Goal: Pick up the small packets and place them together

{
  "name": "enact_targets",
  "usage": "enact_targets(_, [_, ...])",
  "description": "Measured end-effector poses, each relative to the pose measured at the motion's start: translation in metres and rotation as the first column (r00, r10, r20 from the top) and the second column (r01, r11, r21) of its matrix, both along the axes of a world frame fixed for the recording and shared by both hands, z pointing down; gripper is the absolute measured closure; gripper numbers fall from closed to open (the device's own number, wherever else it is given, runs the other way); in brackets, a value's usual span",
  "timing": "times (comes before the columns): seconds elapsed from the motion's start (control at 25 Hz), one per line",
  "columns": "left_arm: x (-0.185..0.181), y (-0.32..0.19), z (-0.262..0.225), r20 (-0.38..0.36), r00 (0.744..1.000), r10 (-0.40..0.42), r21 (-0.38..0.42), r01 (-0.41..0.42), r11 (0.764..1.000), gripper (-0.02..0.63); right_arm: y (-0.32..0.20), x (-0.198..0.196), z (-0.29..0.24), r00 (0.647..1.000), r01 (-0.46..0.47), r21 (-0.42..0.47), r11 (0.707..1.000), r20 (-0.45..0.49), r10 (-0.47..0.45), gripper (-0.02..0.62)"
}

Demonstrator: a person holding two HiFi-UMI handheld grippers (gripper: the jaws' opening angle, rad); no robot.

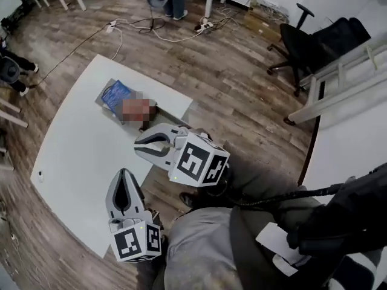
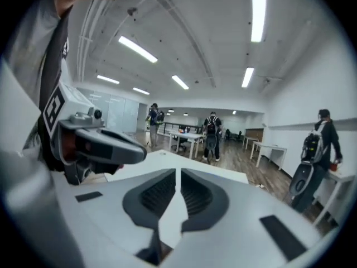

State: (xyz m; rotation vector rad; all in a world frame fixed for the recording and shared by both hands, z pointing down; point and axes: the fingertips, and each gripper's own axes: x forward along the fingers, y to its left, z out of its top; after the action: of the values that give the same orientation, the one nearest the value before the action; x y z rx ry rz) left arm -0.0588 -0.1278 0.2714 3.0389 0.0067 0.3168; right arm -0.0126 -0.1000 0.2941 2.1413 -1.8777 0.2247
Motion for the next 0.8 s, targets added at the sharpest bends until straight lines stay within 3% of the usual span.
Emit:
enact_targets(0.08, [0.011, 0.009, -0.011, -0.026, 0.999, 0.027, 0.009, -0.027, 1.0, 0.604, 0.006, 0.006, -0.015, 0.999, -0.034, 0.072, 0.997, 0.03, 0.032, 0.589])
enact_targets(0.2, [0.024, 0.021, -0.024, -0.046, 0.999, 0.025, -0.004, -0.026, 1.0, 0.604, 0.014, 0.004, -0.02, 0.997, -0.05, 0.091, 0.995, 0.063, 0.044, 0.589])
enact_targets(0.32, [0.027, 0.031, -0.026, -0.052, 0.999, 0.011, -0.016, -0.012, 1.0, 0.605, 0.016, -0.003, -0.023, 0.999, -0.034, 0.092, 0.995, 0.036, 0.031, 0.589])
enact_targets(0.48, [0.049, 0.036, -0.026, -0.102, 0.994, 0.049, 0.005, -0.049, 0.999, 0.604, 0.016, 0.02, -0.035, 0.998, -0.062, 0.147, 0.987, -0.019, 0.066, 0.589])
enact_targets(0.8, [0.045, 0.024, -0.024, -0.091, 0.996, -0.006, 0.009, 0.007, 1.0, 0.604, 0.003, 0.006, -0.043, 1.0, -0.01, 0.184, 0.983, -0.01, 0.012, 0.589])
